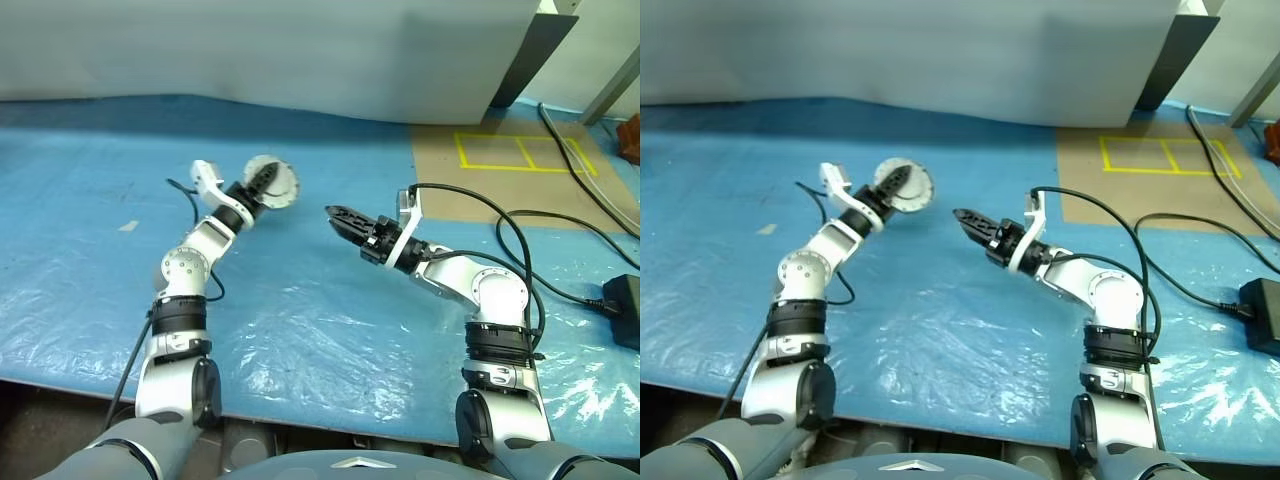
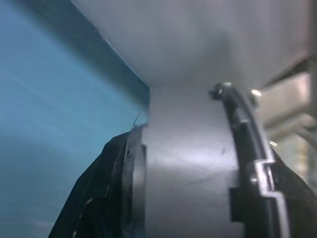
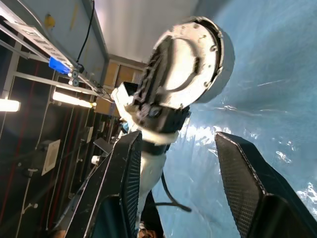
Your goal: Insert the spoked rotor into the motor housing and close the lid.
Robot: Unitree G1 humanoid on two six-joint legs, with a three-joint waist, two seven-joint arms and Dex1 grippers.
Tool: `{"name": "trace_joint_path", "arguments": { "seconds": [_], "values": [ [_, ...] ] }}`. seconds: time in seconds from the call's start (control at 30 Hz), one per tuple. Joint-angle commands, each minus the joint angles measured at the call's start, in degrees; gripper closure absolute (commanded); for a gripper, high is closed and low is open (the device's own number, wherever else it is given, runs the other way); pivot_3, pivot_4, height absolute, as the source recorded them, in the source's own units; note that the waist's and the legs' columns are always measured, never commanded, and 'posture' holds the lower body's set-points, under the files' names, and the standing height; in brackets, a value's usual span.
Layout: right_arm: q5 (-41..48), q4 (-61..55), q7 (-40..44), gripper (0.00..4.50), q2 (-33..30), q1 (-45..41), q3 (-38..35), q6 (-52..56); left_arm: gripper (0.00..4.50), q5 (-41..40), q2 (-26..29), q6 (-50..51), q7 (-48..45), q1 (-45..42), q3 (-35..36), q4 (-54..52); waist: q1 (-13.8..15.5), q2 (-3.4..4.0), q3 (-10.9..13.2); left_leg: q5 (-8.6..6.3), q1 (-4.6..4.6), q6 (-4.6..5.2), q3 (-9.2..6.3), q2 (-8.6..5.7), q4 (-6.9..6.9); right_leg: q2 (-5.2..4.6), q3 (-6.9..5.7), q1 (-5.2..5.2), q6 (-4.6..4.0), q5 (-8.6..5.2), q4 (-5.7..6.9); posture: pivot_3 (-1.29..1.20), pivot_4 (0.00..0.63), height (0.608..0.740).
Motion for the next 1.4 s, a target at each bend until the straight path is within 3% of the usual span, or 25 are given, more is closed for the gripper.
{"name": "trace_joint_path", "arguments": {
  "seconds": [0.03, 0.33, 0.6, 0.7, 0.8, 0.97, 1.2, 1.4],
  "values": [
    [-0.19, -1.11, 1.37, 2.07, -0.14, -0.86, 0.56, 0.05, 1.54, 3.53, 3.61, -8.29, 0.03, -2.46, 3.38, 4.81, 0.07, -0.07, 0.04, 0.0, -0.02, 0.0, -0.02, 0.0, -0.01, 0.01, -0.03, -0.01, 0.01, 0.0, 0.0, 0.0, 0.15, 0.74],
    [-2.24, -0.48, 2.81, 2.07, -0.63, -1.14, 1.44, 0.57, 1.54, 9.33, 10.92, -21.43, 3.25, -5.93, 8.51, 17.73, 1.66, -0.6, 0.35, 0.0, -0.45, 0.0, -0.23, 0.02, 0.22, -0.02, -0.23, -0.17, 0.0, 0.01, 0.01, 0.0, 0.15, 0.74],
    [-4.09, 0.44, 3.49, 2.07, -0.38, -1.37, 1.91, 0.37, 1.54, 14.34, 13.99, -23.89, 3.48, -6.62, 7.08, 28.86, 1.78, -0.6, 0.35, 0.0, -0.4, -0.01, -0.26, 0.02, 0.28, -0.05, -0.24, -0.16, 0.0, 0.01, 0.17, 0.0, 0.15, 0.74],
    [-4.68, 0.64, 3.71, 2.02, -0.06, -1.2, 1.97, 0.34, 0.95, 15.27, 12.69, -23.58, 1.32, -6.63, 5.92, 29.98, 1.7, -0.6, 0.34, 0.0, -0.25, -0.01, -0.26, 0.01, 0.29, -0.07, -0.19, -0.05, 0.0, 0.01, 0.18, 0.0, 0.15, 0.74],
    [-5.32, 0.72, 3.76, 2.02, 0.05, -1.01, 2.22, 0.57, 0.02, 16.41, 12.11, -22.82, 2.62, -7.24, 5.27, 29.9, 1.91, -0.61, 0.35, 0.0, -0.3, -0.01, -0.26, 0.01, 0.32, -0.07, -0.2, -0.05, 0.0, 0.01, 0.17, 0.0, 0.15, 0.74],
    [-7.88, 0.34, 4.24, 2.02, 0.25, -0.79, 3.43, 0.39, 0.02, 20.13, 14.11, -25.7, 6.51, -6.15, 4.55, 29.81, 1.62, -0.61, 0.35, 0.0, -0.33, -0.01, -0.28, 0.04, 0.36, -0.06, -0.23, -0.06, -0.01, 0.01, 0.2, 0.0, 0.15, 0.74],
    [-9.88, 0.42, 6.16, 2.02, 0.7, -0.56, 3.21, 0.22, 0.02, 26.35, 21.51, -32.61, 20.81, -4.86, 5.4, 33.2, 0.04, -0.64, 0.35, -0.05, -0.23, -0.1, -0.31, 0.1, 0.27, 0.04, -0.22, -0.09, -0.03, 0.04, 0.16, 0.0, 0.15, 0.74],
    [-11.68, 1.06, 7.83, 2.02, 1.3, -1.22, 3.24, 0.37, 0.02, 29.84, 24.22, -34.89, 22.37, -4.8, 3.09, 36.22, 1.76, -0.67, 0.34, -0.08, -0.4, -0.14, -0.44, 0.07, 0.29, 0.03, -0.34, -0.09, -0.03, 0.04, 0.06, 0.0, 0.15, 0.74]
  ]
}}
